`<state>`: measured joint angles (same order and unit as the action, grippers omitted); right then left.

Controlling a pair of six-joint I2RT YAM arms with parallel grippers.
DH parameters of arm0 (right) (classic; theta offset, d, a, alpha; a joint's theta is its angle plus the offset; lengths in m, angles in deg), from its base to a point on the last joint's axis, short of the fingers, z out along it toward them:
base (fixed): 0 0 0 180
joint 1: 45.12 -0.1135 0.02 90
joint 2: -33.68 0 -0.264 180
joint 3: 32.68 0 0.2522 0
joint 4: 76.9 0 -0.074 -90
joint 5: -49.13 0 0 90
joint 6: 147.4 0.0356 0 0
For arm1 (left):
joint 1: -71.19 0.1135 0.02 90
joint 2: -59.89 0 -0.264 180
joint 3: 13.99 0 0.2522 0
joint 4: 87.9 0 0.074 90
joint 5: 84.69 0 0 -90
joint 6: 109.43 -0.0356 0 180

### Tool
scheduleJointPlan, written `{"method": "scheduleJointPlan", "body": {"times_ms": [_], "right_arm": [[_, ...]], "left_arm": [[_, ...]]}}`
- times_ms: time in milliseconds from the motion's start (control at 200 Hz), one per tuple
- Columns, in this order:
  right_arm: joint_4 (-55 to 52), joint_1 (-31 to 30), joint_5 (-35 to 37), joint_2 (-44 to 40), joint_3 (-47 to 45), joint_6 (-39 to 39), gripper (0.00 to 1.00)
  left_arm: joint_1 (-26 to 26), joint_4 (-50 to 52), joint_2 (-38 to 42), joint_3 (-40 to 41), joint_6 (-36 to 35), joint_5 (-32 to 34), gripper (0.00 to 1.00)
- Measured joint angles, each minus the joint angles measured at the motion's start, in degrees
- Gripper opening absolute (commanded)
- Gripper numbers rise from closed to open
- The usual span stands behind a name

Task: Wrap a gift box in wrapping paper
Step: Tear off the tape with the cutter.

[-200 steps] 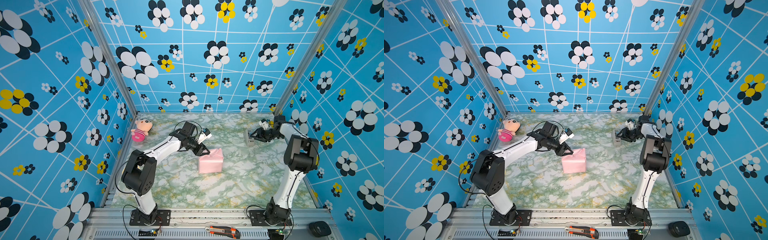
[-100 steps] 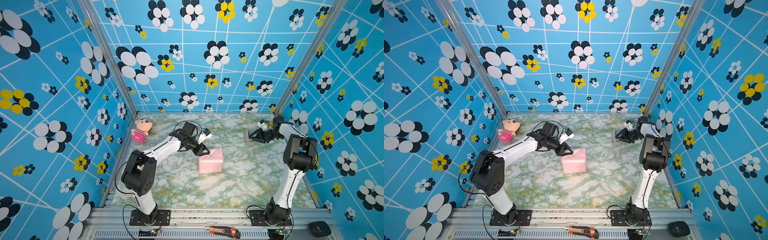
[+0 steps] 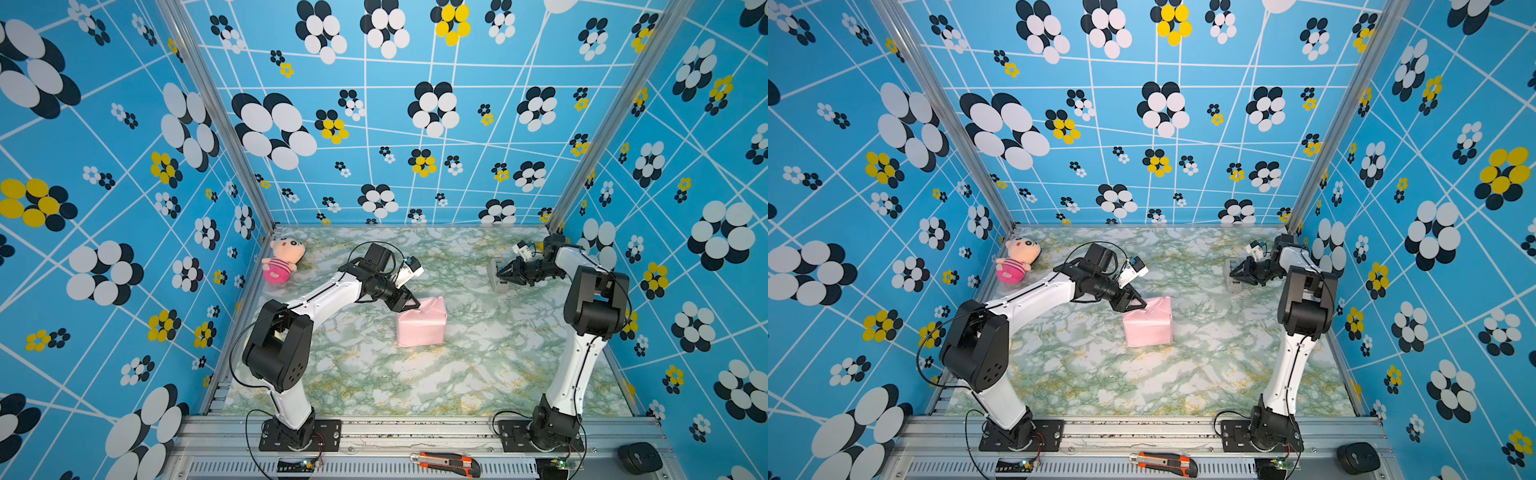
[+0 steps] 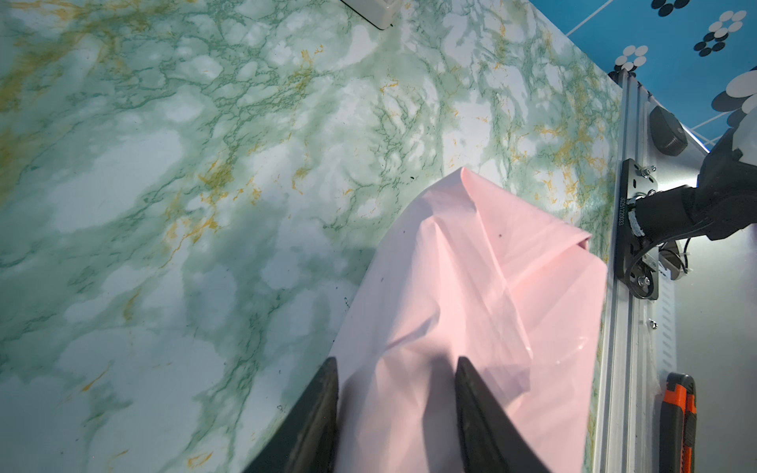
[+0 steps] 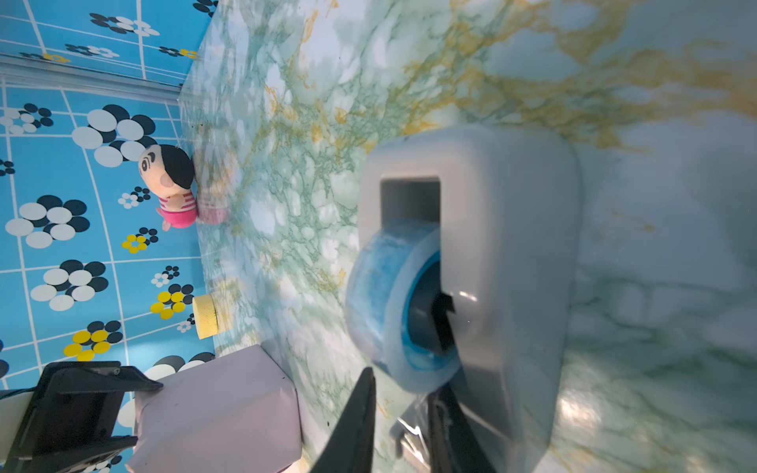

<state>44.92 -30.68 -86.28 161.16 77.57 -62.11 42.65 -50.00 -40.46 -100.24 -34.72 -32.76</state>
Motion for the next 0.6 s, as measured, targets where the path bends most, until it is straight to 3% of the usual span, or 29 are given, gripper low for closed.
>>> {"method": "scheduleJointPlan", "body": {"times_ms": [175,600], "right_arm": [[-0.04,0.11,0.72,0.0,0.0,1.09,0.0],[1.7,0.5,1.38,-6.82,-3.82,5.46,0.0]], "left_arm": [[0.0,-0.02,0.0,0.0,0.0,-0.02,0.46],[0.0,-0.2,0.0,0.0,0.0,0.0,0.46]]}}
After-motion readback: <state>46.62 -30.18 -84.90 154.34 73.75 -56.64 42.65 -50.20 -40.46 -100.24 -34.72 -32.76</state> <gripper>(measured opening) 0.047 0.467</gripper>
